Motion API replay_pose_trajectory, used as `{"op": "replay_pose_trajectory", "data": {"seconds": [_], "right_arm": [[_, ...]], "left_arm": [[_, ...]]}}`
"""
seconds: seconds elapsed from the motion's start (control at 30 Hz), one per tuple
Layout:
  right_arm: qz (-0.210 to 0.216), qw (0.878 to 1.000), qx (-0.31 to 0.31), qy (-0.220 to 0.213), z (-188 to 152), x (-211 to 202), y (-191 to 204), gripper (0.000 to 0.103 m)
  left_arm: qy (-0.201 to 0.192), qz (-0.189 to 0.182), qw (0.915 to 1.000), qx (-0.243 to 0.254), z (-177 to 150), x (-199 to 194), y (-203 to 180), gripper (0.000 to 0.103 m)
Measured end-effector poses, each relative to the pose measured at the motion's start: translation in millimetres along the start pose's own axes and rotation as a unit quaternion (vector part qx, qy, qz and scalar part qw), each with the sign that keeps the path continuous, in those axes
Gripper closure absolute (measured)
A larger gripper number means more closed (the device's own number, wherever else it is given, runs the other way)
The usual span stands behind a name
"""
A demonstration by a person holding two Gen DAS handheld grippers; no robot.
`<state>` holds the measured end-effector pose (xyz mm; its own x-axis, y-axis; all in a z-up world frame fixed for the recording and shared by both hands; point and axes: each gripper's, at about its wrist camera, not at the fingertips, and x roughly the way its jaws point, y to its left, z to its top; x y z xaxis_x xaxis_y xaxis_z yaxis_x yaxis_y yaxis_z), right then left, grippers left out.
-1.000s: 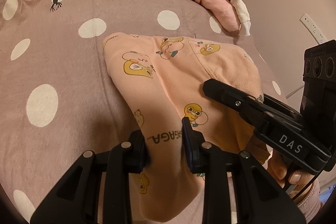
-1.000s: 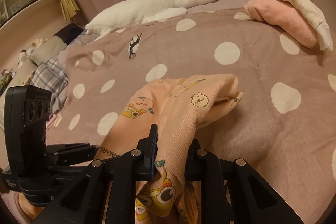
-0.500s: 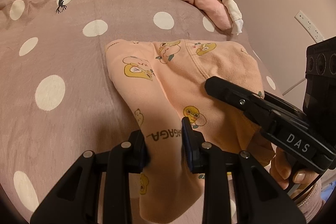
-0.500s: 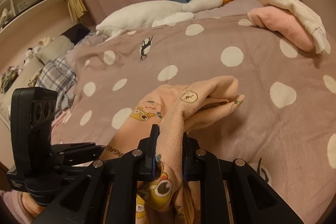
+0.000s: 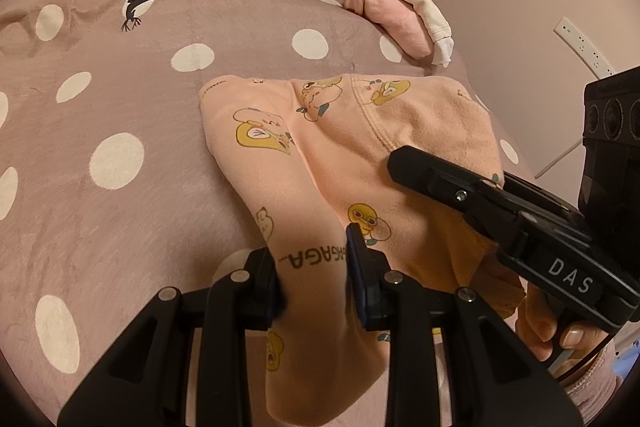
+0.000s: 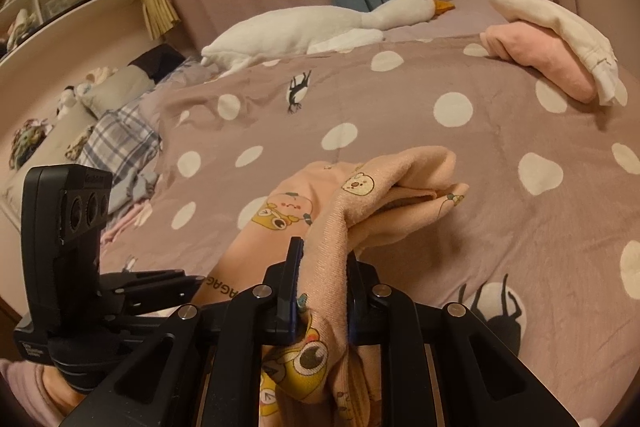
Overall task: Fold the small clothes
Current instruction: 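Hold the peach shirt's edge with both tools closed on the fabric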
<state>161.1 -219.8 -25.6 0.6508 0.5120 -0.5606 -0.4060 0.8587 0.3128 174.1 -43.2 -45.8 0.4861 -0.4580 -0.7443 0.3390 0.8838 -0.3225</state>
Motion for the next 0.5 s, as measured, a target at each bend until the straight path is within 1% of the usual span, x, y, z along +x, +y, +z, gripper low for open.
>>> {"op": "replay_pose_trajectory", "data": {"seconds": [0.5], "right_arm": [[0.01, 1.0, -0.019, 0.004, -8, 3, 31, 0.084]], "left_arm": [[-0.009, 0.014, 0.9997, -0.017, -17, -25, 13, 0.074]]}}
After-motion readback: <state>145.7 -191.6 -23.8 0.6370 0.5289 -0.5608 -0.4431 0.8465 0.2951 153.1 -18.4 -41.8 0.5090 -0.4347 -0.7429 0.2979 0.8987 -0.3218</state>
